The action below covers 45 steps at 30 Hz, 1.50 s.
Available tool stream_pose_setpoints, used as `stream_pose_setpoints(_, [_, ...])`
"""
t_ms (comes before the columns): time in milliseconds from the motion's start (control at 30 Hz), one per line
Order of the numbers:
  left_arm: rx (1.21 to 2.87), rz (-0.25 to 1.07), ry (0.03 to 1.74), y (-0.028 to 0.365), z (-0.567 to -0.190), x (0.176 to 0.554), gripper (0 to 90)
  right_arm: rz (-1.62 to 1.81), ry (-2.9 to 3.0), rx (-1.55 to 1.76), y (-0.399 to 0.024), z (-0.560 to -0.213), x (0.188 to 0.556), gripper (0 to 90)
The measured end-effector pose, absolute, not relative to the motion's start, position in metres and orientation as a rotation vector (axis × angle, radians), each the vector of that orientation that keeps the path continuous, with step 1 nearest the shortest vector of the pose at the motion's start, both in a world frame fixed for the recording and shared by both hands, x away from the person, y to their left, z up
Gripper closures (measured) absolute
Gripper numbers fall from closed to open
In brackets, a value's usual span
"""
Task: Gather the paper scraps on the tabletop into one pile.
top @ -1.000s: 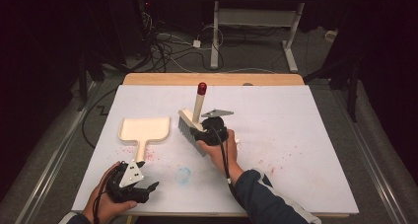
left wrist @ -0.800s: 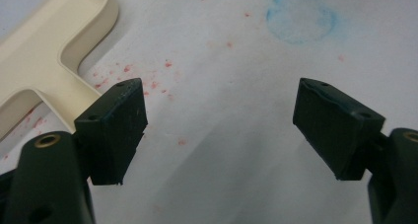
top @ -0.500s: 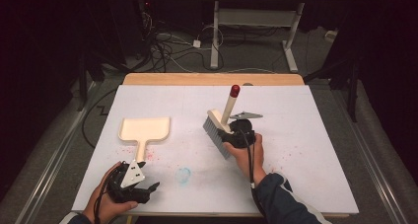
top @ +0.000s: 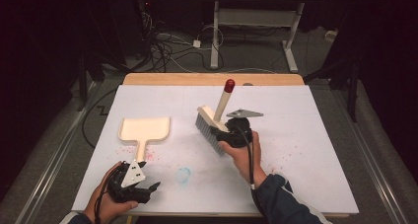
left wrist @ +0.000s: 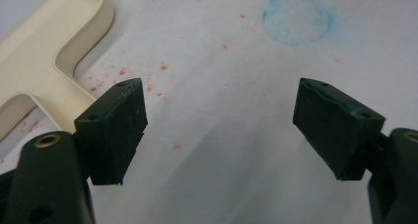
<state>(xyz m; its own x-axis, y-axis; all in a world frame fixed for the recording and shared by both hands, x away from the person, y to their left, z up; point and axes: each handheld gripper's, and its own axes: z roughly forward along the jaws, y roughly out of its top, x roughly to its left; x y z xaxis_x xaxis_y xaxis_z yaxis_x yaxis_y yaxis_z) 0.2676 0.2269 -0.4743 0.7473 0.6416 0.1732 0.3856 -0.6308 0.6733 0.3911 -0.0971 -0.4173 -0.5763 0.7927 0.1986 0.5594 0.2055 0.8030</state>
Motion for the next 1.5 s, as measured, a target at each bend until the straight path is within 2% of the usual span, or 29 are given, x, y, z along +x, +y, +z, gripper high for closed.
stream_pose_setpoints(233, [2.317,0.533,0.773,0.227,-0.474,0.268,19.9,1.312,2.323,1.298,-0.058,-0.435,0.402,67.7])
stream_pose_setpoints(367, [2.320,0.530,0.768,0.227,-0.475,0.267,20.1,1.228,2.296,1.324,-0.052,-0.445,0.413,67.7])
stream_pose_setpoints(900, [2.350,0.516,0.753,0.222,-0.476,0.269,20.1,1.177,2.191,1.422,-0.127,-0.435,0.399,67.7])
stream_pose_setpoints(1200, [2.336,0.534,0.743,0.223,-0.474,0.269,20.0,1.240,2.153,1.192,-0.149,-0.401,0.386,67.7])
stream_pose_setpoints(1500, [2.325,0.549,0.741,0.224,-0.473,0.269,20.0,1.173,2.105,1.139,-0.179,-0.398,0.399,67.7])
